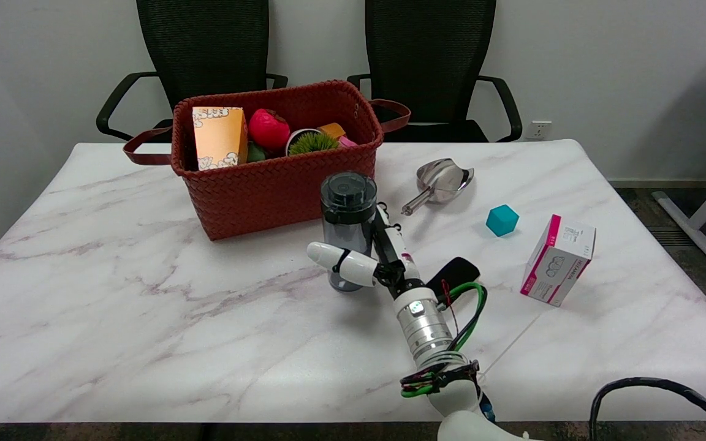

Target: Pick up the black bottle.

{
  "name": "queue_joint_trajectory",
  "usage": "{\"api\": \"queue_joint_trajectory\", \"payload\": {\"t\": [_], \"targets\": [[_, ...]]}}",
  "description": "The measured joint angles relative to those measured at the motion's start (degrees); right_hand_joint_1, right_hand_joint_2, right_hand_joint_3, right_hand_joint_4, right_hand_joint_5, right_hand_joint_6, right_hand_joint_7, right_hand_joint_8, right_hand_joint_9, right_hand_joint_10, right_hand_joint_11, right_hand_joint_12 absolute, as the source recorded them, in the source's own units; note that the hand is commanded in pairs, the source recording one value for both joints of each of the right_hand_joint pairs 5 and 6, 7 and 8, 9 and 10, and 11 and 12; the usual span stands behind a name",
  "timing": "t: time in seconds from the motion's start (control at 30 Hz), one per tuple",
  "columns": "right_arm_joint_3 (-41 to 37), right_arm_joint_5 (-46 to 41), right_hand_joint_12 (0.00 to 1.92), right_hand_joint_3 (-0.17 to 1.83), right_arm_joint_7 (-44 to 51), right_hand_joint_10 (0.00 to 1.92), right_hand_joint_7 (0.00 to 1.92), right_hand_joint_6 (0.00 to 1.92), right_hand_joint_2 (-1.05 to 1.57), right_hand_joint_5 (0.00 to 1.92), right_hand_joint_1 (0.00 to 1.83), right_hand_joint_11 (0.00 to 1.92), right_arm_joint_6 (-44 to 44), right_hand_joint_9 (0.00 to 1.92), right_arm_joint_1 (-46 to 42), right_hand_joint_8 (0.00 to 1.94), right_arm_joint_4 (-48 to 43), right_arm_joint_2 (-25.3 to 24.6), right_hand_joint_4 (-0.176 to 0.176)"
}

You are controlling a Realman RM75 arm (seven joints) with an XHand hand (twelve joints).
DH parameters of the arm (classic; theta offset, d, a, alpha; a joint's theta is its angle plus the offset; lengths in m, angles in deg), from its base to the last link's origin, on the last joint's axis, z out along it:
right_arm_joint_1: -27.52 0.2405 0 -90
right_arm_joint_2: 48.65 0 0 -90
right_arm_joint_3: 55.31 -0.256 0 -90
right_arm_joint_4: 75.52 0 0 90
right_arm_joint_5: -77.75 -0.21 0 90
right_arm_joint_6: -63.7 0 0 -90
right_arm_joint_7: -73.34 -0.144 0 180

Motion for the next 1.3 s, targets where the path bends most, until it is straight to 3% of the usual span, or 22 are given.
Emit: {"api": "queue_joint_trajectory", "payload": {"t": [0.7, 0.83, 0.93, 1.07, 1.2, 1.3], "targets": [[0.1, 0.36, 0.13, -0.17, -0.93, 0.0, 0.0, 0.0, 0.76, 0.0, 0.92, 0.13, -0.38, 0.0, 1.36, 0.0, 1.47, -1.12, 0.0], [0.14, 0.4, 0.27, -0.17, -1.36, 0.13, 0.0, 0.0, 0.76, 0.0, 0.92, 0.27, -0.38, 0.13, 1.5, 0.0, 1.72, -1.27, 0.0], [0.16, 0.42, 0.37, -0.17, -1.7, 0.29, 0.26, 0.0, 0.77, 0.0, 0.92, 0.37, -0.38, 0.29, 1.5, 0.26, 1.83, -1.33, 0.0], [0.1, 0.43, 0.56, -0.17, -2.02, 0.55, 0.66, 0.5, 0.79, 0.5, 0.92, 0.56, -0.35, 0.55, 1.34, 0.66, 1.86, -1.34, 0.0], [-0.04, 0.43, 0.7, -0.17, -2.25, 0.72, 0.85, 0.92, 0.83, 0.92, 0.92, 0.7, -0.03, 0.72, 1.13, 0.85, 1.87, -1.36, 0.0], [0.01, 0.43, 0.75, -0.17, -2.4, 0.79, 0.95, 0.94, 0.84, 0.94, 0.92, 0.75, -0.08, 0.79, 0.98, 0.95, 1.86, -1.4, 0.0]]}}
